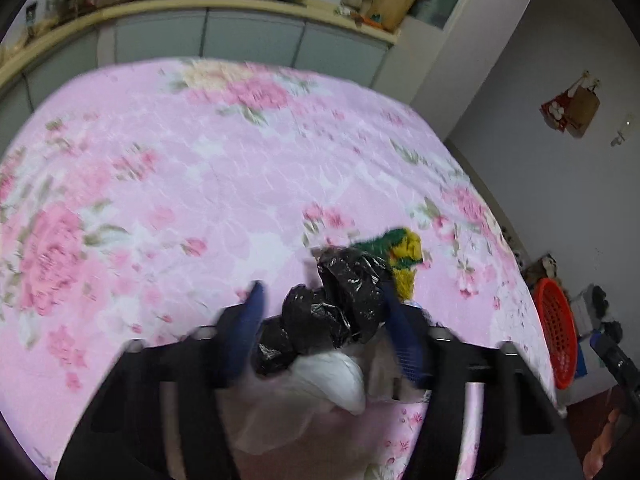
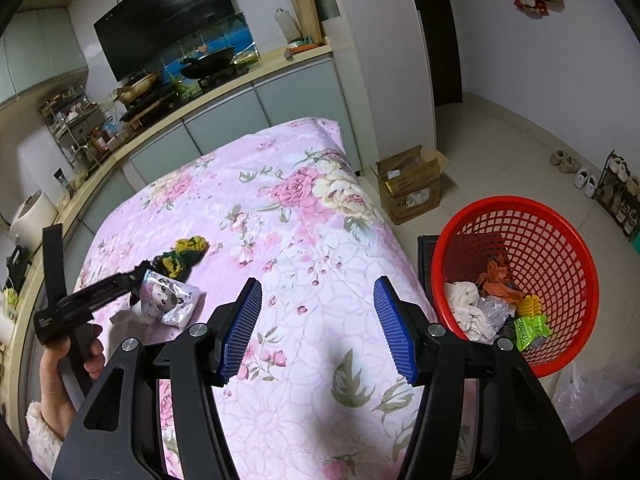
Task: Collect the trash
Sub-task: 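Grasp the black plastic bag with the left tool while the right tool grasps cat-print packet, then lift both held items and carry them toward the red basket, then open the left tool to drop the black bag while the right drops the packet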
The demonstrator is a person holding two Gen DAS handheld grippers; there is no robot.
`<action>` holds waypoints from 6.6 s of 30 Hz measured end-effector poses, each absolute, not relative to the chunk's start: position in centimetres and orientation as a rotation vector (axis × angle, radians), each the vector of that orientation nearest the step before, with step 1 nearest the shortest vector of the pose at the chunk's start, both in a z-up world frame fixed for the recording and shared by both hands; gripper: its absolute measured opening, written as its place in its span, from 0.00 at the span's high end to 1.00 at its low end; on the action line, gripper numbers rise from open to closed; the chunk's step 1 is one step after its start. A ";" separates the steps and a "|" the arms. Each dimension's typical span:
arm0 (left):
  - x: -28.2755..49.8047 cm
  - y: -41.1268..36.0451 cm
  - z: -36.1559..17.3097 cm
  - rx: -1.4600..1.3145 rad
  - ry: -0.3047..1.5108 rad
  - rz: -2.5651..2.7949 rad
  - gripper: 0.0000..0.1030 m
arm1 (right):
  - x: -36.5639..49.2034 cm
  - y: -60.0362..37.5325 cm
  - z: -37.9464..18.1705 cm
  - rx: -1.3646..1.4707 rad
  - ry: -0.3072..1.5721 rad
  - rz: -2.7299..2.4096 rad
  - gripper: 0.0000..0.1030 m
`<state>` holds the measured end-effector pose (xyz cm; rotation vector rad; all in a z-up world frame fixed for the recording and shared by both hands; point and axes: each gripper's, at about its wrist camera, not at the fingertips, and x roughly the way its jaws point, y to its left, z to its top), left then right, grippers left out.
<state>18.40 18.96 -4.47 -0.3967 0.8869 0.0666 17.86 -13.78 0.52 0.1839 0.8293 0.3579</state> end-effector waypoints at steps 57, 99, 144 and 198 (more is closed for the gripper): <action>4.9 21.6 1.4 -0.421 0.575 0.259 0.76 | 19.4 2.8 -4.4 0.112 0.957 0.689 0.74; 7.0 13.5 6.7 -0.238 0.502 0.127 0.76 | 16.8 -8.1 7.2 0.112 0.578 0.532 0.81; 17.1 -5.7 4.5 -0.039 0.649 -0.254 0.76 | 17.8 -26.4 6.5 0.271 0.534 0.137 0.81; 25.8 -18.6 -5.0 -0.003 0.988 -0.446 0.53 | 22.8 -33.8 -1.8 0.347 0.781 -0.094 0.75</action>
